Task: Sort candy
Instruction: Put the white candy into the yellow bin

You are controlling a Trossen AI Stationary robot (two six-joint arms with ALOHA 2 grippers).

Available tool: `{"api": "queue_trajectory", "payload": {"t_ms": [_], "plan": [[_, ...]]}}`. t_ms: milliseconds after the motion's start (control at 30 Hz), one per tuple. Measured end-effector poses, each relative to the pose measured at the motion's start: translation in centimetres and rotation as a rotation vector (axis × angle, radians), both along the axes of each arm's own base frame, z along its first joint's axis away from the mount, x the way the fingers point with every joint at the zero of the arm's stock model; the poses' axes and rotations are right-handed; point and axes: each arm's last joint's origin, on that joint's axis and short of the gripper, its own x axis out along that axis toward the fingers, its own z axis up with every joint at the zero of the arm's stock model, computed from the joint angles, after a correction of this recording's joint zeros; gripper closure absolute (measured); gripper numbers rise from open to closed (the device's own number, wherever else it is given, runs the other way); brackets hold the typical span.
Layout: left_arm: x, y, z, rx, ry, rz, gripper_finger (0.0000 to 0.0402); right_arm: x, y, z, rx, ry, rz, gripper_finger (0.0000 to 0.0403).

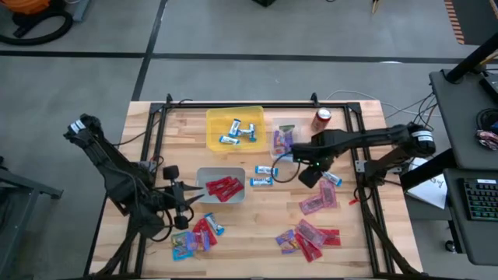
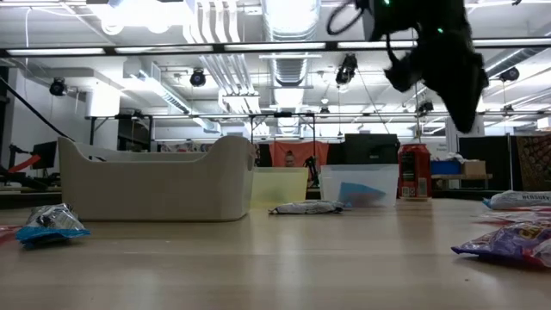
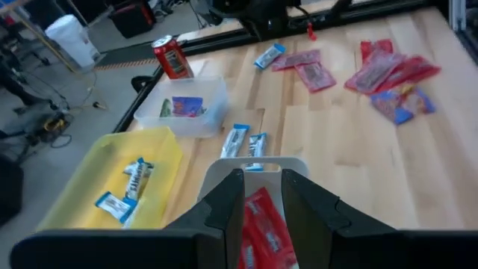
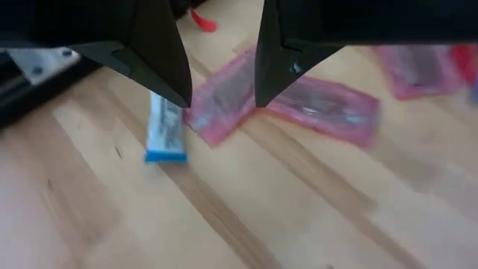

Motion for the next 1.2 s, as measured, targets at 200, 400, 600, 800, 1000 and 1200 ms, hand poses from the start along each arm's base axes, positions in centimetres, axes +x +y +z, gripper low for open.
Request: {"api": "queue_trajectory", "payload": {"t_ms": [200, 400, 600, 800, 1000, 1200], "plan": [[1.1, 1.1, 0.1, 0.055, 0.017, 0.034, 0.0326, -2.5, 0.1, -3.7, -0.002, 0.152, -0.058, 0.0255], [2.3, 2.5, 0.0, 0.059, 0.088, 0.016, 0.0326, -3.4, 0.1, -6.8, -0.011, 0.183, -0.064, 0.0255], [3.2, 3.5, -0.1, 0.063, 0.148, -0.037, 0.0326, -3.2, -0.2, -8.5, -0.085, 0.231, -0.038, 0.0255], [4.0, 3.4, 0.4, 0.046, 0.145, -0.171, 0.0326, -2.3, -0.3, -9.8, -0.091, 0.216, 0.007, 0.0255], [4.4, 2.9, 0.9, 0.065, 0.106, -0.272, 0.0326, -1.6, -0.5, -10.7, -0.098, 0.206, 0.025, 0.0258], [4.5, 2.9, 0.9, 0.071, 0.104, -0.275, 0.0326, -1.5, -0.5, -10.8, -0.093, 0.194, 0.030, 0.0307]]}}
